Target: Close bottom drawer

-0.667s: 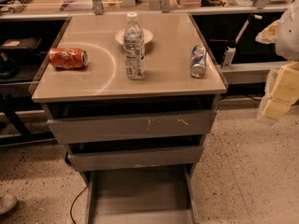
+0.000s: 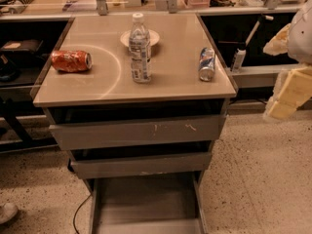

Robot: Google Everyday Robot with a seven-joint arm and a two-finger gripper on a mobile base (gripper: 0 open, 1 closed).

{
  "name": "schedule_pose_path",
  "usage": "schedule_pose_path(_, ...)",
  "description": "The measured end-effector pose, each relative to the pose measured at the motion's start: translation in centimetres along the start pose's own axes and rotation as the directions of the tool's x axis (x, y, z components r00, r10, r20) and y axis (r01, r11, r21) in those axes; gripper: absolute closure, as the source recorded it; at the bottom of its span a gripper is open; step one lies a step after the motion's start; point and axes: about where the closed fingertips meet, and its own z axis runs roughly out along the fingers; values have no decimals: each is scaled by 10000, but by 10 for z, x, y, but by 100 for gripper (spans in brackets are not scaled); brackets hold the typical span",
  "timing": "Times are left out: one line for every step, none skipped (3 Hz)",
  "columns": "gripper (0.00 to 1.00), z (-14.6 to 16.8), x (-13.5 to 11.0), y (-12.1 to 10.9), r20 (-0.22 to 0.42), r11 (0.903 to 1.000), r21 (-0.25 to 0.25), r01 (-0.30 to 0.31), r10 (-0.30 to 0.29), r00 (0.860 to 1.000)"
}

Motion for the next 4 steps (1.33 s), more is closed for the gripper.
schedule_pose_path(42, 0, 0, 0, 0, 10000, 1, 0, 0, 10000)
schedule_pose_path(66, 0, 0, 0, 0, 10000, 1, 0, 0, 10000)
schedule_pose_path(89, 0, 0, 0, 0, 10000, 0, -1, 1, 10000)
schedule_pose_path(100, 10, 5, 10, -109, 9998, -149, -102, 100, 9999)
